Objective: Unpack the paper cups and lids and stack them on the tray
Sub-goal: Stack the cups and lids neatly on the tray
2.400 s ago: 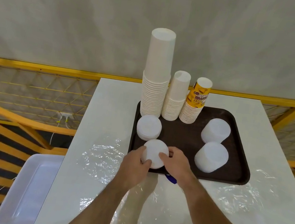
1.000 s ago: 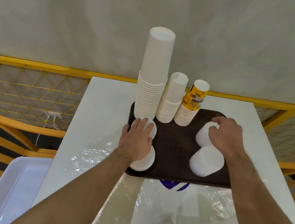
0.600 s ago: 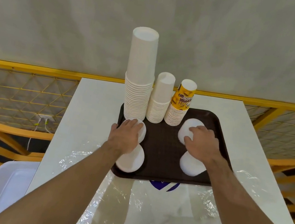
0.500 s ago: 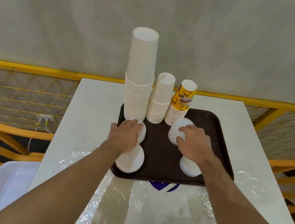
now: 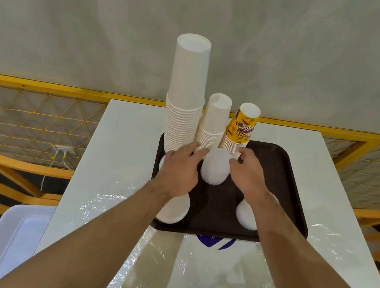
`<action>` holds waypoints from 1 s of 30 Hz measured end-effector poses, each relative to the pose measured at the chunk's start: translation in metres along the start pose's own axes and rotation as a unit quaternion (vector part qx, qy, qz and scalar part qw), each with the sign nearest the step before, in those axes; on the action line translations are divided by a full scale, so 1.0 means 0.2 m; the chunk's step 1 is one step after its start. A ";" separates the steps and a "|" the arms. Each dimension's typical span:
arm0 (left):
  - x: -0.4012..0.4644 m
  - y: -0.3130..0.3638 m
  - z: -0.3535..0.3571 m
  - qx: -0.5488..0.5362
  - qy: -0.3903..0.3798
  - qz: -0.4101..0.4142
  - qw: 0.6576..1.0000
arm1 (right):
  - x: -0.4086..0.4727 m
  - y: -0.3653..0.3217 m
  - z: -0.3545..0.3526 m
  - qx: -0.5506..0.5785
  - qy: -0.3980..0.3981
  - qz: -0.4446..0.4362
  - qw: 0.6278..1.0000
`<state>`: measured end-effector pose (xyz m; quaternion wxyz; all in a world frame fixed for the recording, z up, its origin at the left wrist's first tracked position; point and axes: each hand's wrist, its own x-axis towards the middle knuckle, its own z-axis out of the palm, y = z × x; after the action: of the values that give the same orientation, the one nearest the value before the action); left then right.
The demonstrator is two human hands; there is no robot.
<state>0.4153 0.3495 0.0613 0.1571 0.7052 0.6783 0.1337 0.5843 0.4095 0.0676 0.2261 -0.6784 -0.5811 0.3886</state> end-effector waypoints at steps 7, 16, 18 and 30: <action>0.00 0.00 -0.01 0.036 -0.064 0.020 0.997 | 0.06 -0.01 0.13 0.192 -0.105 0.210 0.953; -0.13 -0.18 -0.01 0.062 -0.090 -0.083 0.991 | 0.06 -0.02 0.22 0.190 -0.116 0.215 0.951; -0.14 -0.19 0.00 0.065 -0.098 -0.082 0.990 | 0.06 -0.03 0.22 0.194 -0.119 0.218 0.949; -0.23 0.10 0.02 -0.091 0.023 -0.027 0.995 | -0.05 -0.10 -0.18 0.080 -0.019 0.046 0.996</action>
<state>0.4334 0.3037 0.0678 0.2080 0.6660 0.6859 0.2067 0.5998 0.4102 0.1069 0.2503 -0.6769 -0.5206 0.4562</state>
